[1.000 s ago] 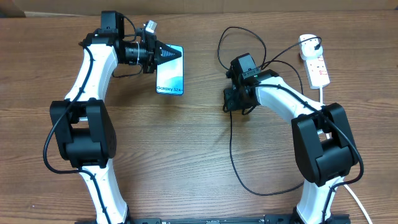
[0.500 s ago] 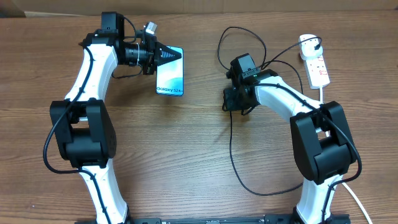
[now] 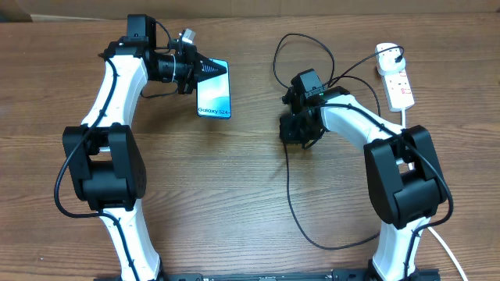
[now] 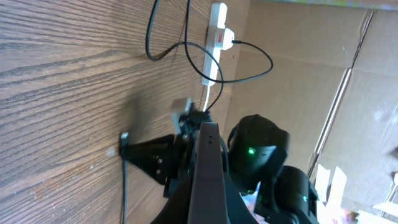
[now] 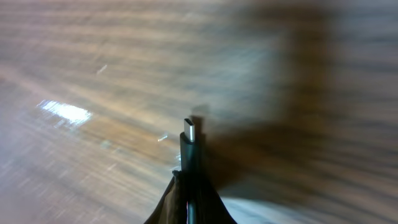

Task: Plug charger to phone and switch on socket
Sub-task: 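Close the right gripper on the USB-C connector and lift it, then carry the connector with the right gripper toward the phone's bottom port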

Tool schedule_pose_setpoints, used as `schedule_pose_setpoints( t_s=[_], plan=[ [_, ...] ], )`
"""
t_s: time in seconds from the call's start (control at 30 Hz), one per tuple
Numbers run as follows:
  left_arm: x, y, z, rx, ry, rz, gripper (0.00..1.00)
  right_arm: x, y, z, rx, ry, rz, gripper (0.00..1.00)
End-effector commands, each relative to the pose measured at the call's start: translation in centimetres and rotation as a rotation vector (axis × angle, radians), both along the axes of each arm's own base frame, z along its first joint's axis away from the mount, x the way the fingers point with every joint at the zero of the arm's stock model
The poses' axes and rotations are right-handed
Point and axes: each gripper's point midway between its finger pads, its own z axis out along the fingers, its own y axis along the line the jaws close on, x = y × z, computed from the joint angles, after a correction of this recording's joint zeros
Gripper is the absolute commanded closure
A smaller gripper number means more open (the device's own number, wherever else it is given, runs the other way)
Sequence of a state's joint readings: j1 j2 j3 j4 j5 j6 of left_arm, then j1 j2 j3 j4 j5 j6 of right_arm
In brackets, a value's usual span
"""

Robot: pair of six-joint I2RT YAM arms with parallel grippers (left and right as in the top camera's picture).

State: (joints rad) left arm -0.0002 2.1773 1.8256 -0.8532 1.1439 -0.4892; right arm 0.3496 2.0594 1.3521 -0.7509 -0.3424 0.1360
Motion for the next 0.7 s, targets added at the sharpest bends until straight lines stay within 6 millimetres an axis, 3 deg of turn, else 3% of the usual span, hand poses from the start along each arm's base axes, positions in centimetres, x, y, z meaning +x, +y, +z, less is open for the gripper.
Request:
schedule_pose_setpoints(
  t_s=[0.0, 0.2, 0.57, 0.67],
  plan=[
    [0.0, -0.6, 0.7, -0.03, 0.028, 0.0, 0.96, -1.3, 2.2, 1.0, 0.243, 0.087, 0.062, 0.96],
    [0.2, -0.9, 1.5, -0.069, -0.012, -0.018, 0.96, -1.8, 3.1, 6.0, 0.581, 0.139, 0.086, 0.96],
    [1.8, -1.4, 2.7, -0.08, -0.169, -0.037, 0.96, -3.1, 4.6, 14.5, 0.848, 0.119, 0.138, 0.96],
    [2.1, -1.7, 3.0, -0.082, -0.197, -0.044, 0.96, -3.8, 5.3, 15.7, 0.883, 0.148, 0.144, 0.96]
  ],
)
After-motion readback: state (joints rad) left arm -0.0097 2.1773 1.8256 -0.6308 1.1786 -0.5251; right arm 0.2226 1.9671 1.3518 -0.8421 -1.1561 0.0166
